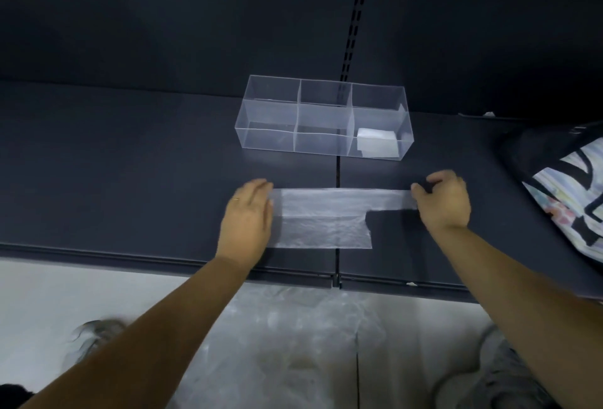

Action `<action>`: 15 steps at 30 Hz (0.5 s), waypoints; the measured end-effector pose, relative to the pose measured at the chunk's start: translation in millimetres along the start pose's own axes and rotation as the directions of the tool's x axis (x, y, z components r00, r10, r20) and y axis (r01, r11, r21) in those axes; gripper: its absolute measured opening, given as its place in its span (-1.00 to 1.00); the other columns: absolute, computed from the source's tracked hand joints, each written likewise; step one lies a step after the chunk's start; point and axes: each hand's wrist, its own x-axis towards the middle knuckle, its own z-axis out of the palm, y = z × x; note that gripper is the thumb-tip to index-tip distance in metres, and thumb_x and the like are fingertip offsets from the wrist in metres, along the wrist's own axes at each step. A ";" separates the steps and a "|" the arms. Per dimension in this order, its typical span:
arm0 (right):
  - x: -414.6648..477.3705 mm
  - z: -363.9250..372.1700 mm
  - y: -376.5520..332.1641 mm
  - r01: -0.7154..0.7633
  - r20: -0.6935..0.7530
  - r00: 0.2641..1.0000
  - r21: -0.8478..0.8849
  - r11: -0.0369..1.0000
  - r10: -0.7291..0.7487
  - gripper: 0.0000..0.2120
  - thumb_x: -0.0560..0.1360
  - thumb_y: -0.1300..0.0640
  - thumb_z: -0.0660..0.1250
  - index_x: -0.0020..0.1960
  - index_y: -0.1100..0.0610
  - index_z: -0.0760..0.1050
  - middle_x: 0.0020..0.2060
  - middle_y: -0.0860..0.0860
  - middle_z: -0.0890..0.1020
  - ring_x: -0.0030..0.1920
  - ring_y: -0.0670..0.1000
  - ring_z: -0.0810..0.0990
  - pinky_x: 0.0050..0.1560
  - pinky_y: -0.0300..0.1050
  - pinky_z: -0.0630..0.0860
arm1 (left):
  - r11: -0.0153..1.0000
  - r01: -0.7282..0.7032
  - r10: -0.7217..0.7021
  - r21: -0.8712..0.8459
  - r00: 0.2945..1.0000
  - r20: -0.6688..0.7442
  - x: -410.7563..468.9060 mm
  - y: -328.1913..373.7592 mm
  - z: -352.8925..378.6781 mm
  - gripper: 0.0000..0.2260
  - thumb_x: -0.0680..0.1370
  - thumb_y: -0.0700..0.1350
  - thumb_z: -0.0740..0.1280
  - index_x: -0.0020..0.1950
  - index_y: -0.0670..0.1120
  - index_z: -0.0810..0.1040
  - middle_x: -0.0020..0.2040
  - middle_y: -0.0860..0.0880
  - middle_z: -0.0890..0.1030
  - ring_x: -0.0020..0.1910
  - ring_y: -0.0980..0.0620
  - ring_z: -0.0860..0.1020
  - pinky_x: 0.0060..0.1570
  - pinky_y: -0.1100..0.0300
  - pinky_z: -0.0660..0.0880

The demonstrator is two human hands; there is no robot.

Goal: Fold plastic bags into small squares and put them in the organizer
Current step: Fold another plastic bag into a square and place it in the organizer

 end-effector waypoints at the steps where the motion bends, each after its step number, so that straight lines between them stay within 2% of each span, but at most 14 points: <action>1: -12.4 2.2 -10.4 0.093 -0.097 0.991 -0.032 0.995 -0.096 -0.79 0.46 0.19 0.39 0.08 0.20 0.51 0.06 0.18 0.52 0.03 0.22 0.53 -0.01 0.04 0.48 | 0.996 -0.079 0.076 0.029 0.994 0.079 -3.3 1.2 3.7 -0.70 0.56 -0.31 0.28 0.29 -0.32 0.49 0.29 -0.28 0.51 0.27 -0.25 0.49 0.39 0.00 0.23; 2: -28.1 7.7 -23.1 0.207 -0.156 0.965 -0.043 0.977 -0.211 -0.81 0.45 0.24 0.36 0.07 0.20 0.52 0.04 0.20 0.51 0.02 0.23 0.52 0.02 0.09 0.47 | 0.990 -0.132 0.123 0.046 0.979 0.163 -6.1 1.0 7.3 -0.67 0.59 -0.28 0.25 0.36 -0.31 0.43 0.36 -0.27 0.45 0.35 -0.23 0.42 0.44 0.01 0.15; 3: -47.3 16.4 -37.2 0.322 -0.154 0.934 -0.029 0.946 -0.323 -0.81 0.44 0.29 0.34 0.05 0.20 0.54 0.02 0.19 0.51 0.01 0.22 0.51 0.05 0.09 0.45 | 0.986 -0.157 0.139 0.061 0.963 0.232 -8.0 0.3 10.6 -0.63 0.63 -0.22 0.20 0.42 -0.29 0.34 0.43 -0.23 0.37 0.43 -0.19 0.33 0.48 0.05 0.05; 5: -88.2 40.9 -63.5 0.517 0.021 0.855 0.054 0.855 -0.518 -0.74 0.45 0.32 0.29 0.13 0.19 0.54 0.10 0.17 0.51 0.10 0.17 0.49 0.18 0.05 0.42 | 0.983 -0.145 0.099 0.116 0.938 0.332 -11.3 -4.7 17.5 -0.53 0.67 -0.01 0.04 0.53 -0.20 0.15 0.54 -0.12 0.17 0.54 -0.06 0.10 0.49 0.14 -0.17; 7: -121.3 68.7 -81.2 0.596 0.263 0.750 0.128 0.793 -0.607 -0.63 0.54 0.24 0.24 0.34 0.19 0.42 0.35 0.15 0.42 0.35 0.12 0.37 0.42 -0.03 0.27 | 0.968 -0.147 0.050 0.205 0.909 0.415 -15.0 -9.7 22.9 -0.41 0.62 0.17 -0.21 0.57 -0.12 -0.04 0.58 -0.05 -0.04 0.56 0.02 -0.09 0.48 0.14 -0.28; 9: -134.7 92.2 -84.8 0.623 0.392 0.697 0.084 0.778 -0.601 -0.52 0.63 0.04 0.13 0.50 0.16 0.21 0.51 0.09 0.20 0.52 0.06 0.11 0.52 -0.09 -0.01 | 0.950 -0.182 0.050 0.254 0.890 0.452 -18.4 -13.6 25.7 -0.35 0.52 0.18 -0.38 0.56 -0.09 -0.15 0.58 -0.04 -0.13 0.55 0.04 -0.19 0.49 0.11 -0.29; 11: -128.0 103.2 -75.5 0.627 0.458 0.715 -0.088 0.774 -0.528 -0.42 0.64 -0.13 -0.04 0.56 0.12 0.00 0.57 0.04 -0.01 0.55 0.00 -0.11 0.52 -0.07 -0.23 | 0.950 -0.172 0.040 0.259 0.894 0.446 -19.4 -16.1 25.7 -0.34 0.50 0.18 -0.39 0.55 -0.08 -0.16 0.58 -0.04 -0.12 0.54 0.04 -0.20 0.49 0.09 -0.29; 13: -112.8 102.3 -57.8 0.636 0.470 0.735 -0.230 0.737 -0.488 -0.38 0.62 -0.20 -0.14 0.57 0.08 -0.13 0.57 0.02 -0.13 0.54 -0.01 -0.23 0.50 -0.04 -0.33 | 0.954 -0.154 0.027 0.255 0.897 0.442 -18.1 -18.2 25.7 -0.30 0.50 0.26 -0.35 0.57 -0.07 -0.13 0.57 -0.03 -0.12 0.55 0.02 -0.16 0.49 0.07 -0.27; 15: -96.2 92.2 -37.3 0.624 0.463 0.757 -0.303 0.720 -0.462 -0.37 0.61 -0.22 -0.16 0.57 0.05 -0.18 0.56 0.02 -0.16 0.54 0.00 -0.25 0.50 -0.02 -0.33 | 0.951 -0.147 0.010 0.271 0.893 0.449 -17.8 -21.5 24.9 -0.26 0.50 0.34 -0.35 0.57 -0.06 -0.16 0.58 -0.03 -0.14 0.55 0.01 -0.16 0.50 0.05 -0.26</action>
